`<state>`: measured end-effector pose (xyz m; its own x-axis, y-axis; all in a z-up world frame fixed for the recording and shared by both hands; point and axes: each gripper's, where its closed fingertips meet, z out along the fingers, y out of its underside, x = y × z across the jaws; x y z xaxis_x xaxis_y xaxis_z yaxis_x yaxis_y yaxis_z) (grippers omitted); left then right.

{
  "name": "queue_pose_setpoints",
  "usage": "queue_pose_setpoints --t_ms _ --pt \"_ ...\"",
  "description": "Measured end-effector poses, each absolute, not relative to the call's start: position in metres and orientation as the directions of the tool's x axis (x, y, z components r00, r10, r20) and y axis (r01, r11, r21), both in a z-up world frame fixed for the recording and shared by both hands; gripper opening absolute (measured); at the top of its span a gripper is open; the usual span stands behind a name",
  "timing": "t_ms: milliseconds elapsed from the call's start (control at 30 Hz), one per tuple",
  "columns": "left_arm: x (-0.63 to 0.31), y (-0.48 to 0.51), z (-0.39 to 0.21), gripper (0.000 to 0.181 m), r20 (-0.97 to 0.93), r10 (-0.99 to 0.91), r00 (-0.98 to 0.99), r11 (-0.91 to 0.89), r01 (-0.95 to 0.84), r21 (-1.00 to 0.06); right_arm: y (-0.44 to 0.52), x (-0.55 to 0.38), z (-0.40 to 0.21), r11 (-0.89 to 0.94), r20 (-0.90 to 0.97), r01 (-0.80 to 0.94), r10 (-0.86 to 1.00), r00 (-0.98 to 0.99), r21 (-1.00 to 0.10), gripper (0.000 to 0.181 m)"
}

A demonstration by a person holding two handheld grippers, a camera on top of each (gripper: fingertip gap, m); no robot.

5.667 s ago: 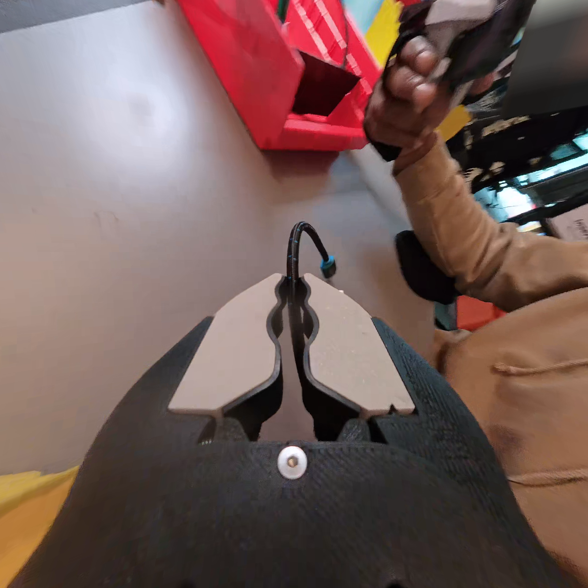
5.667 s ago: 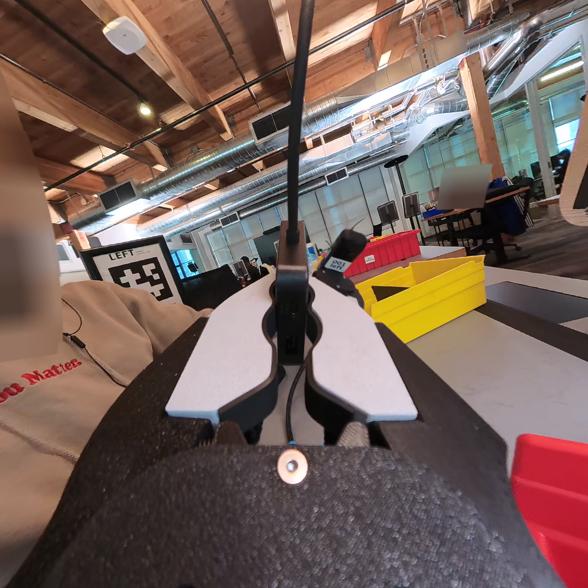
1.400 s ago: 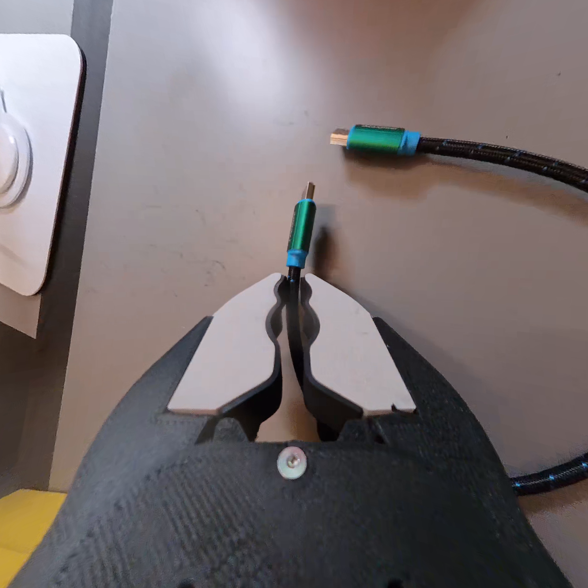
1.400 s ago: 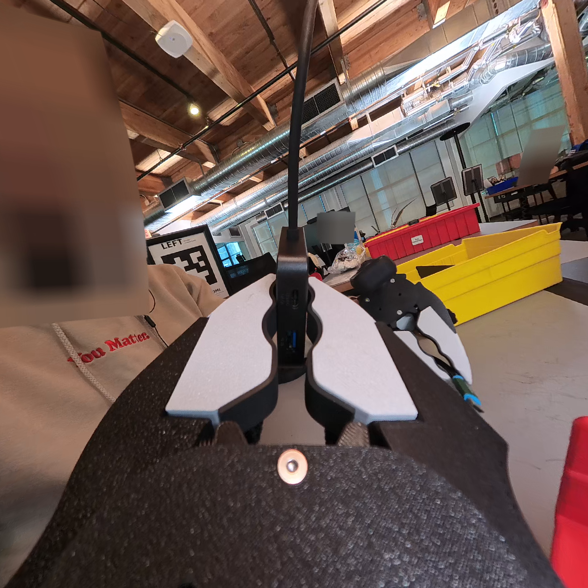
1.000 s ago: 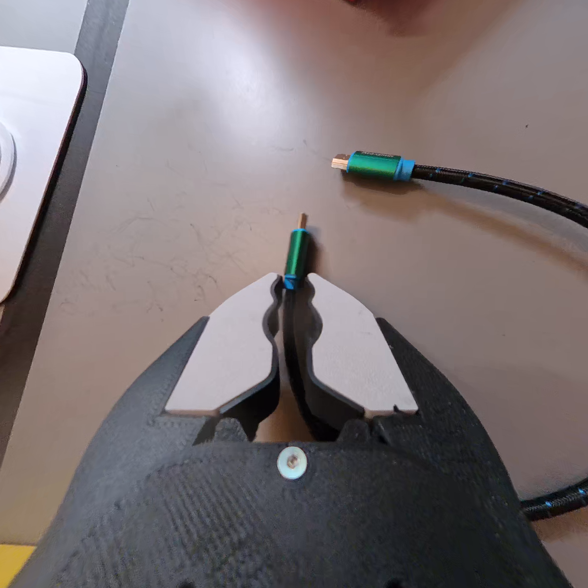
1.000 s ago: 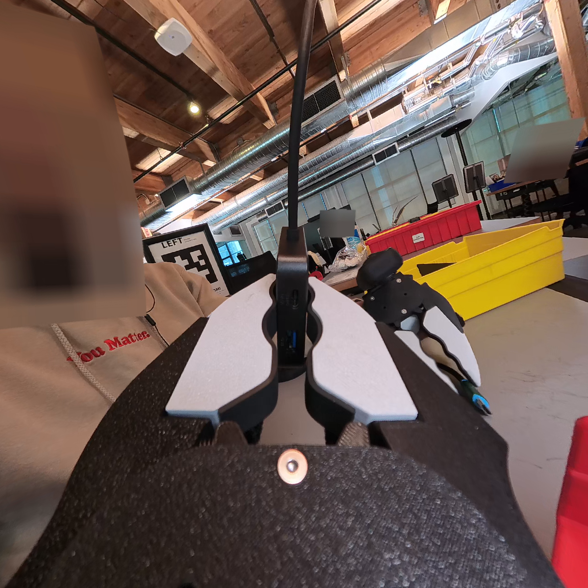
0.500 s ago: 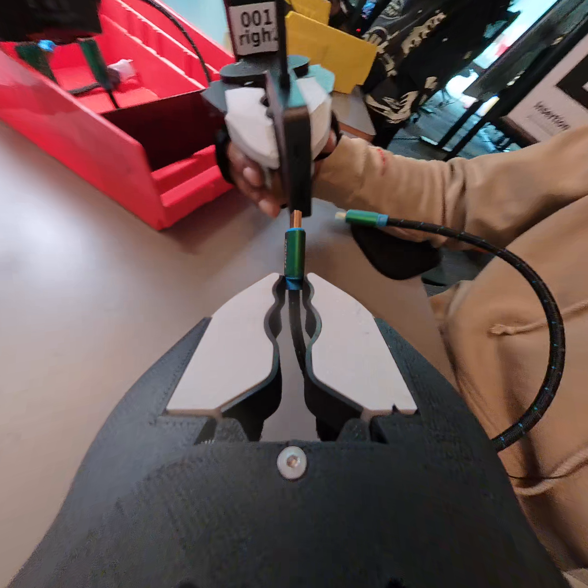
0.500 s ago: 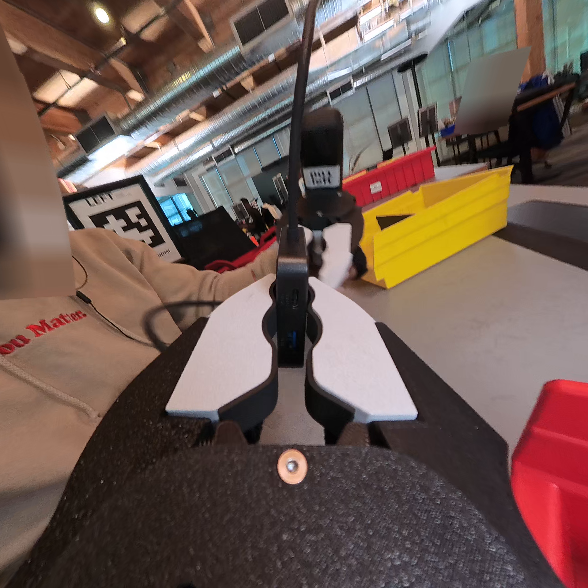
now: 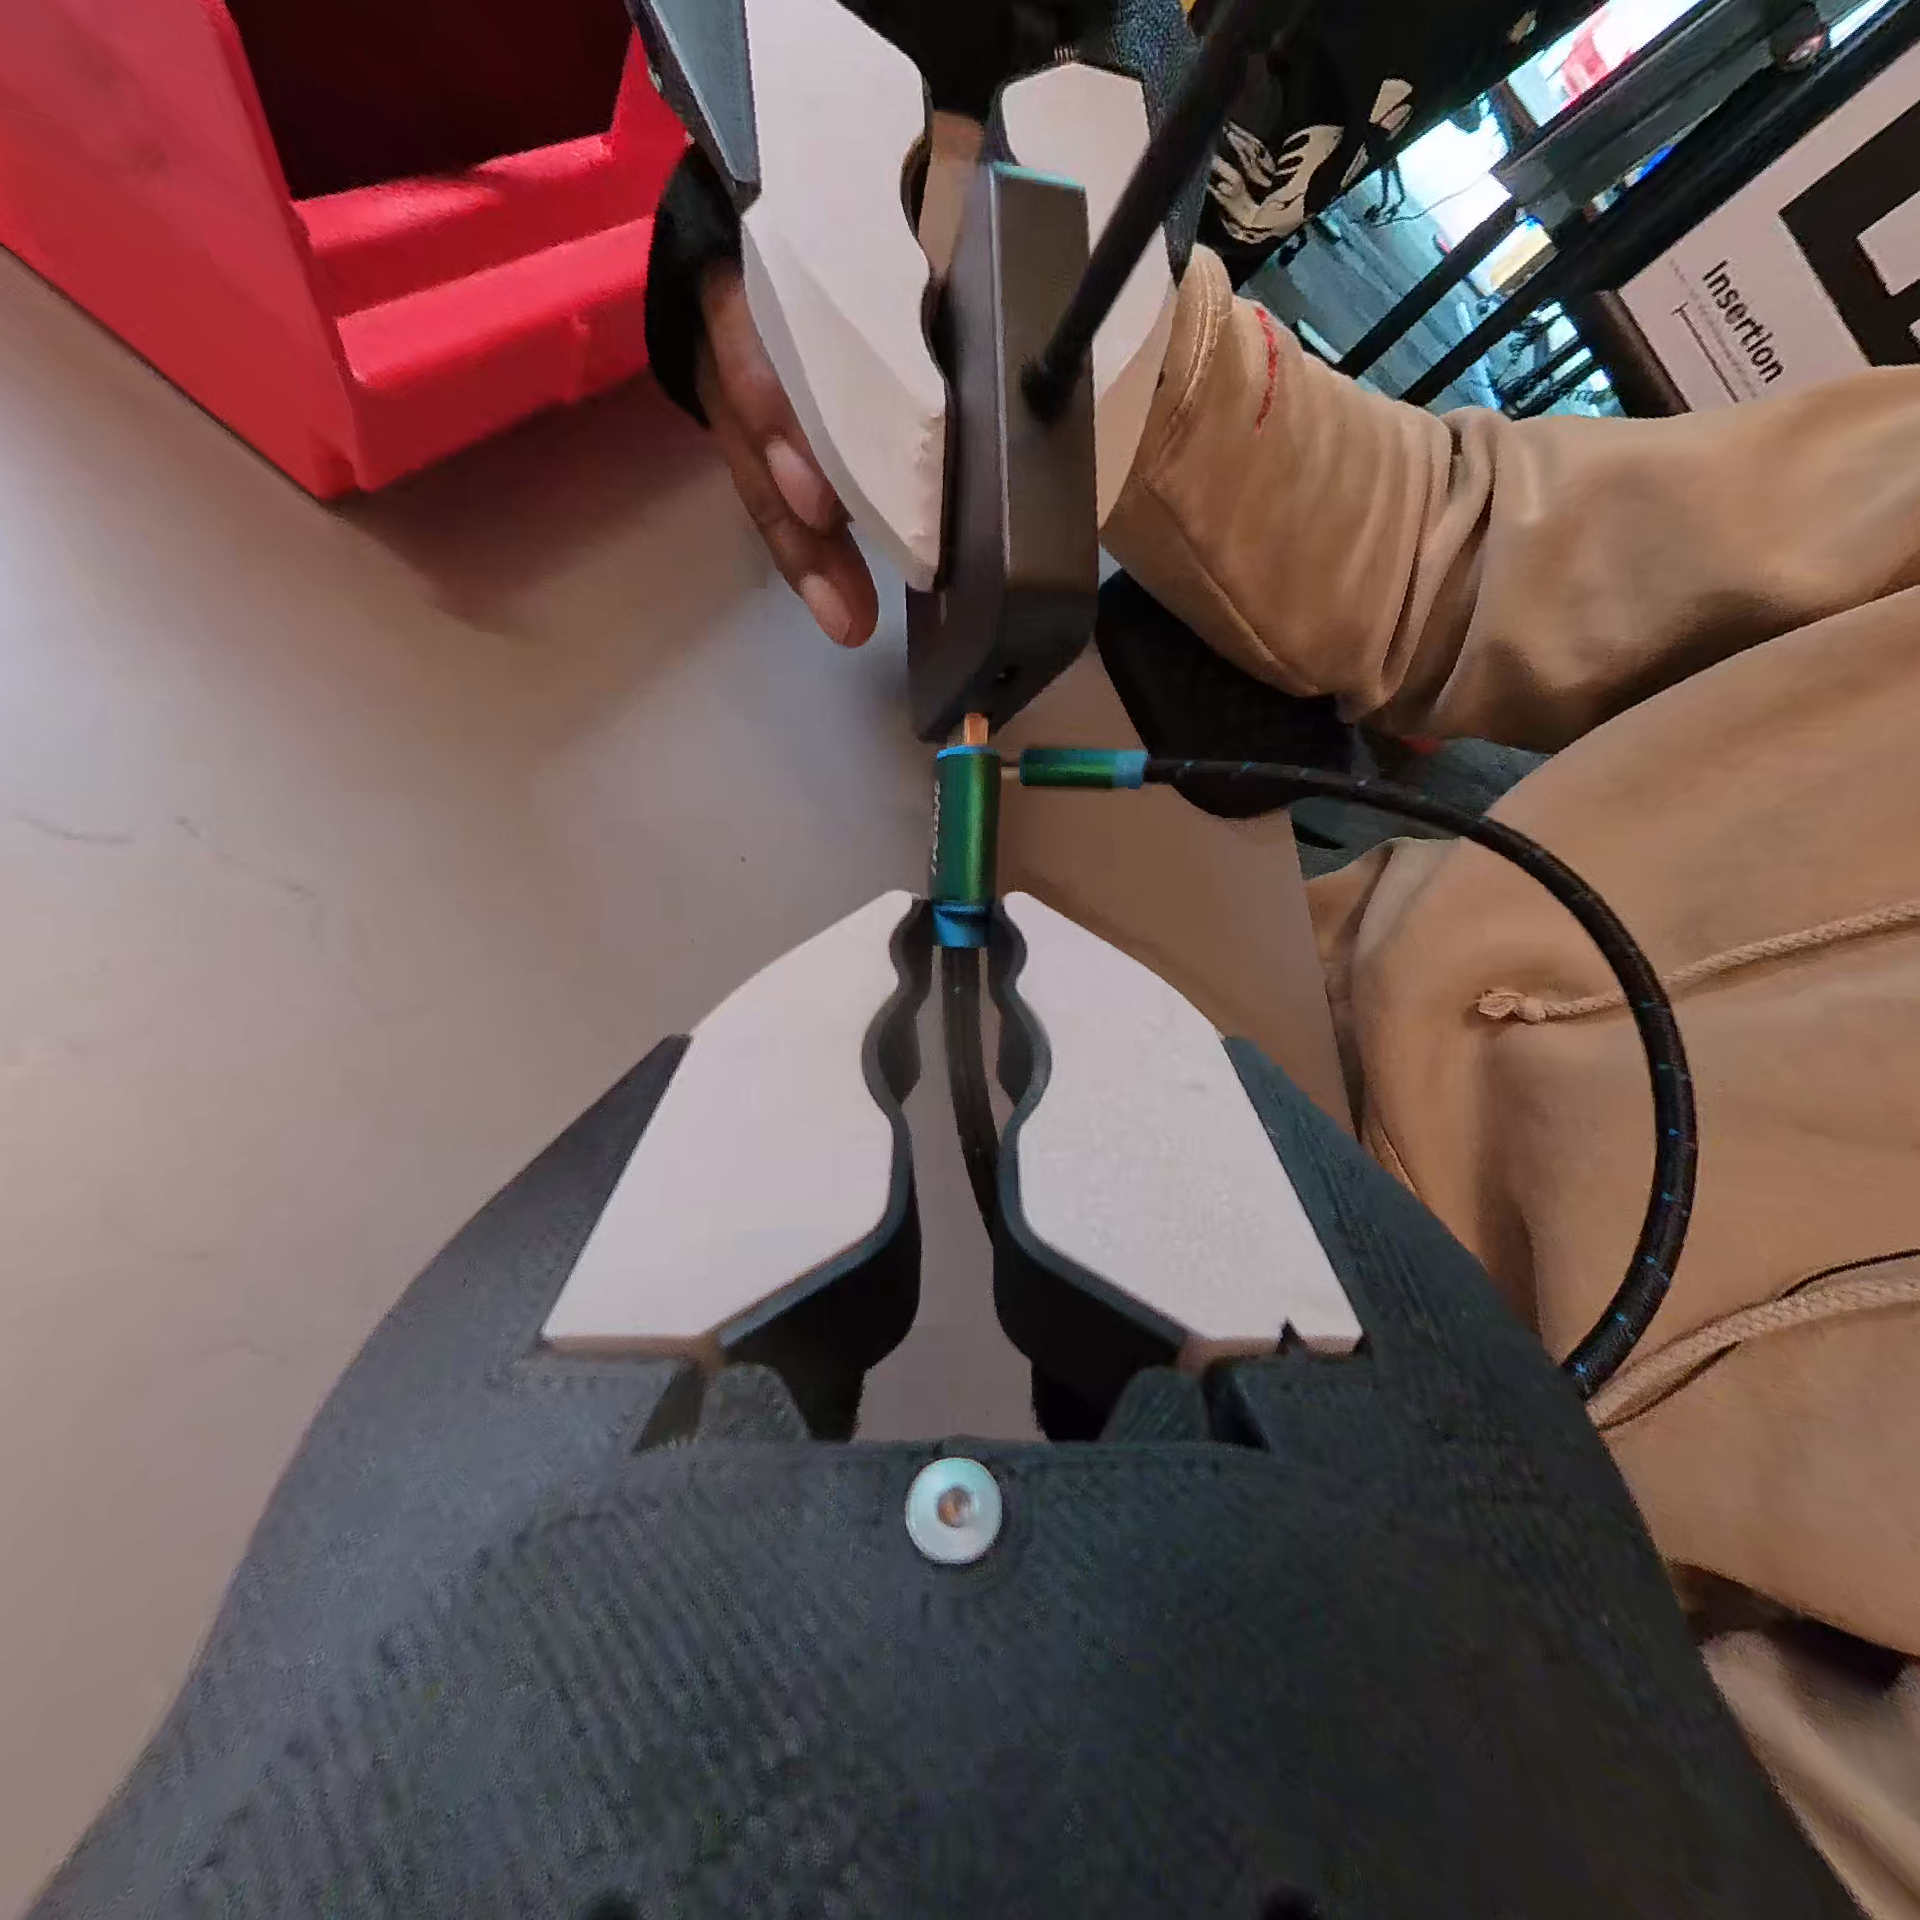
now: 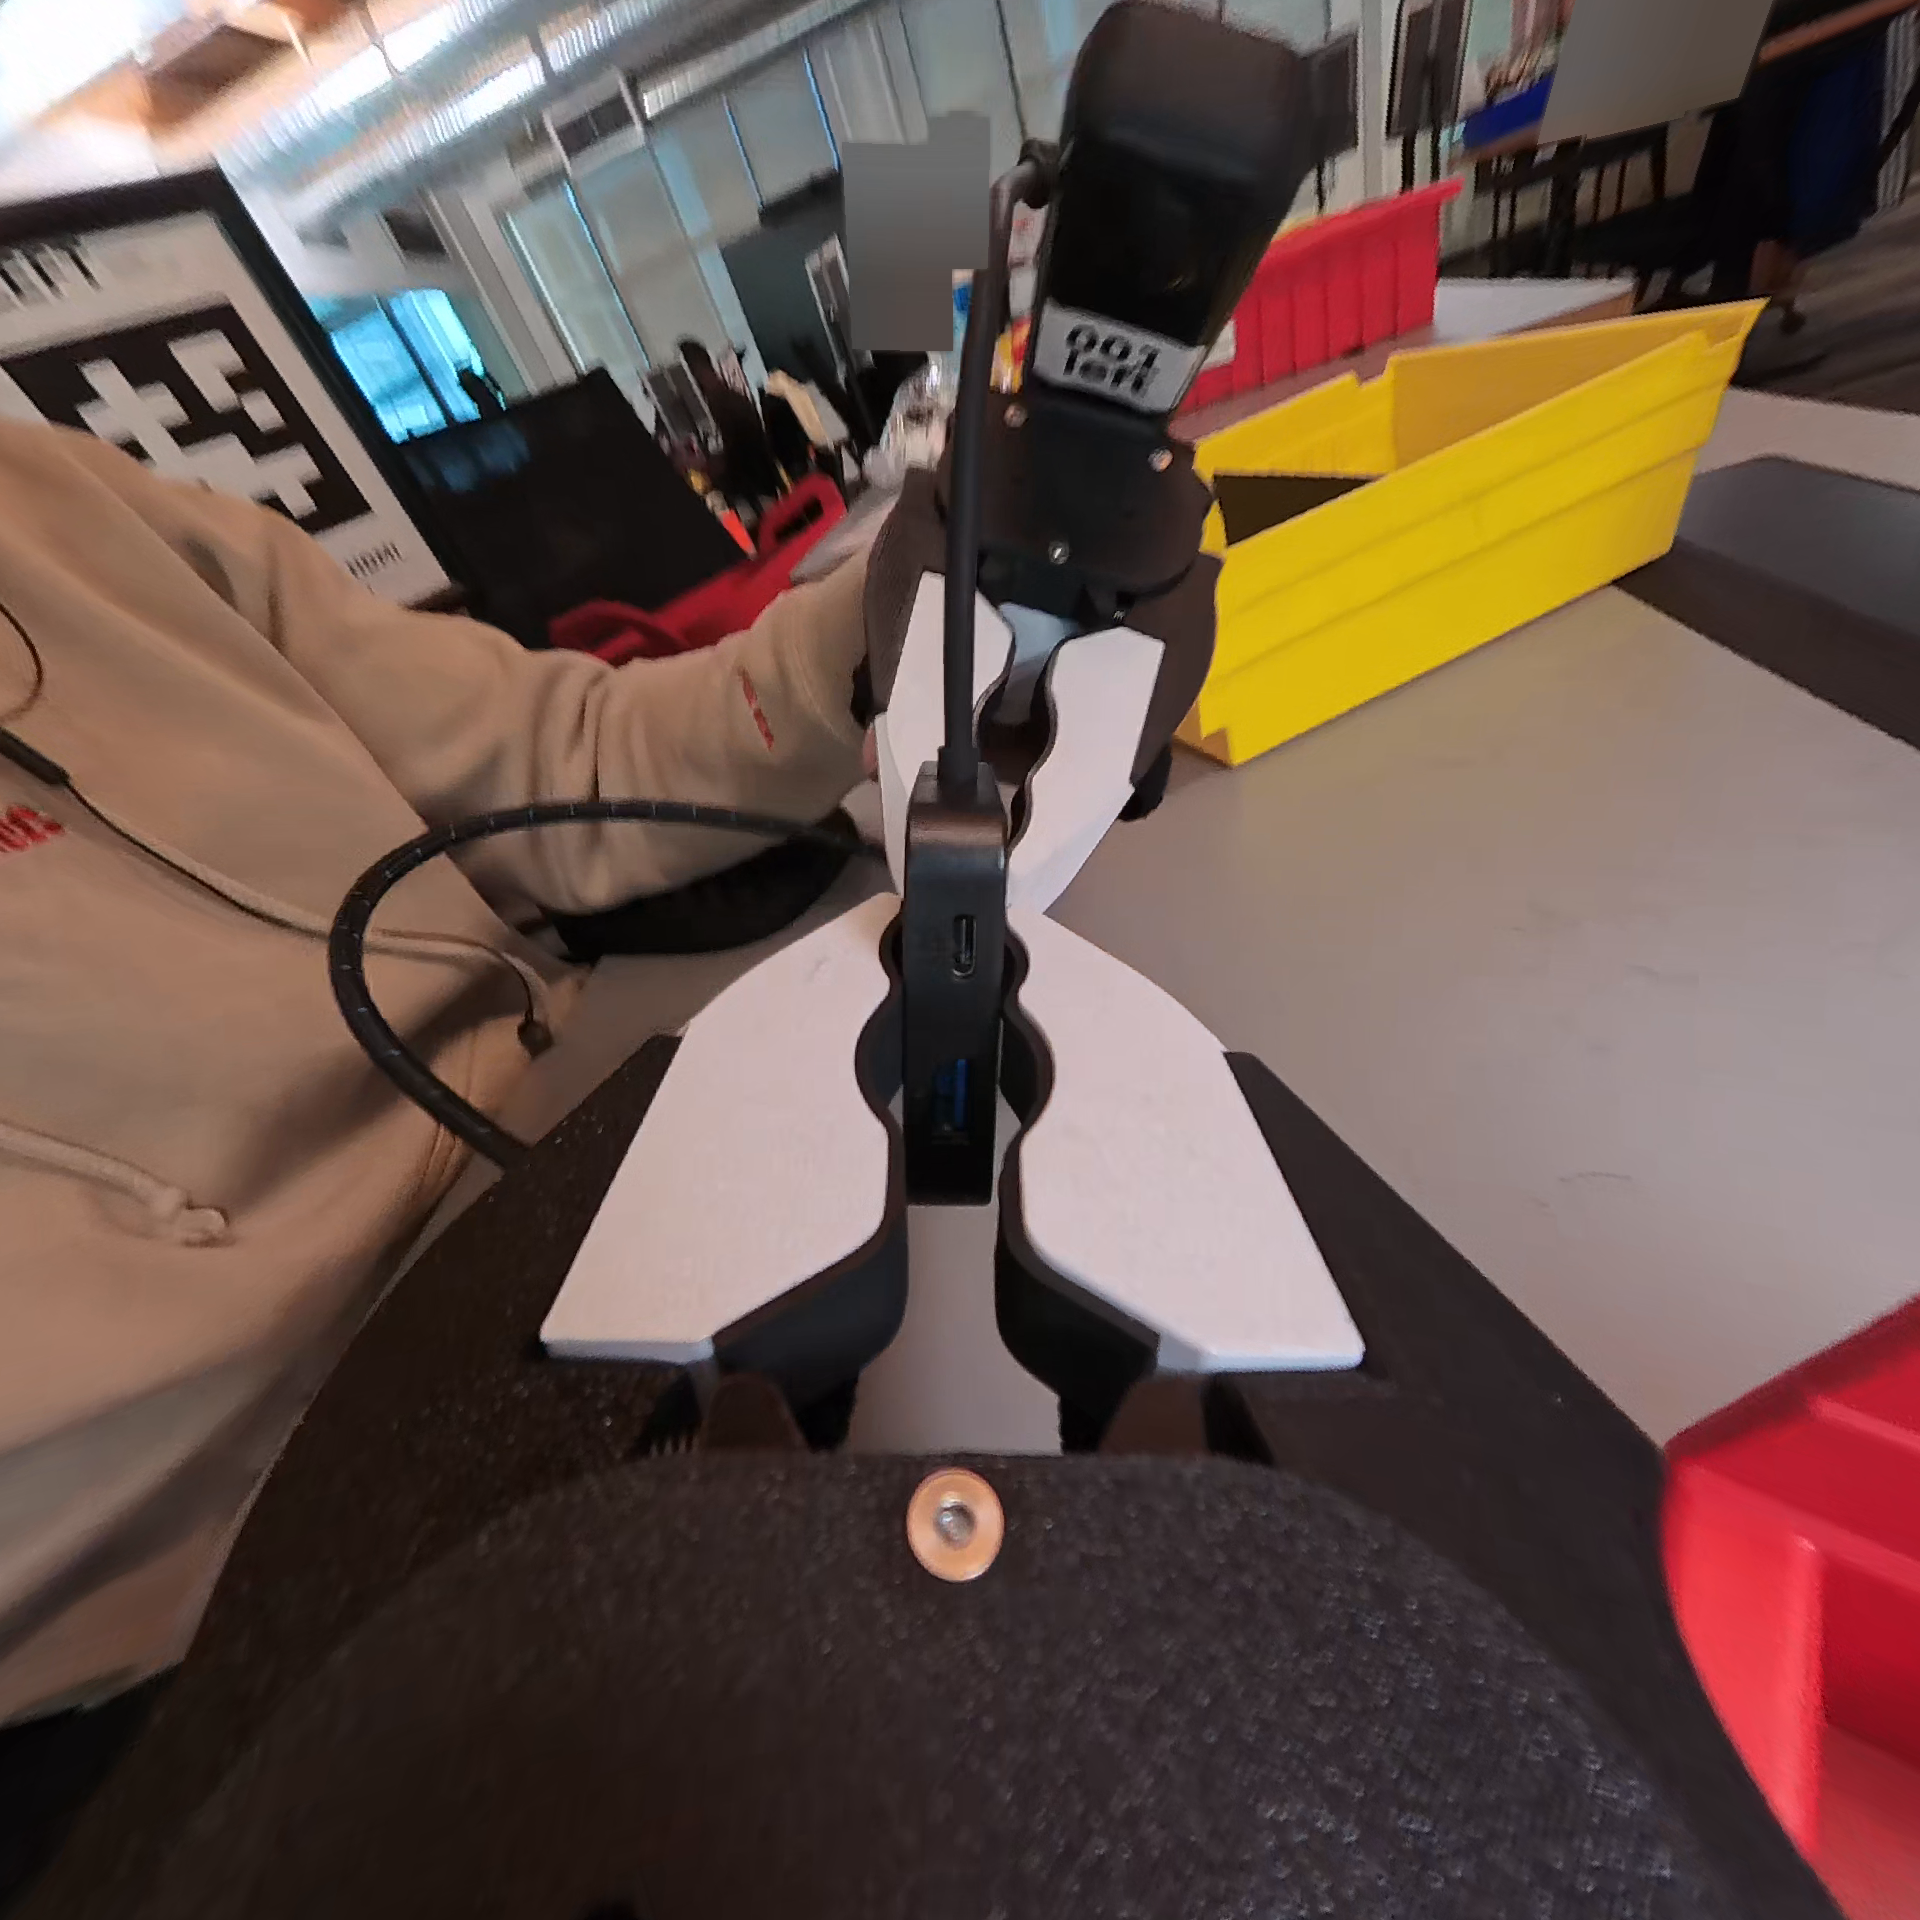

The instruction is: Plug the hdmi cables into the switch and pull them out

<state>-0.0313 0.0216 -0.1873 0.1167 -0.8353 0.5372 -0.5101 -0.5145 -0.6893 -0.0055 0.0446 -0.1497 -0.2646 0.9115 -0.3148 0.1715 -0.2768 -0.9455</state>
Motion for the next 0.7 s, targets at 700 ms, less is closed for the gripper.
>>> queue_pose_setpoints --t_ms 700 --pt "-0.033 0.054 -0.159 0.01 0.573 -0.812 0.113 -0.583 -0.226 -0.781 0.071 -0.011 -0.131 -0.322 -0.315 -0.019 0.937 -0.152 -0.947 0.013"
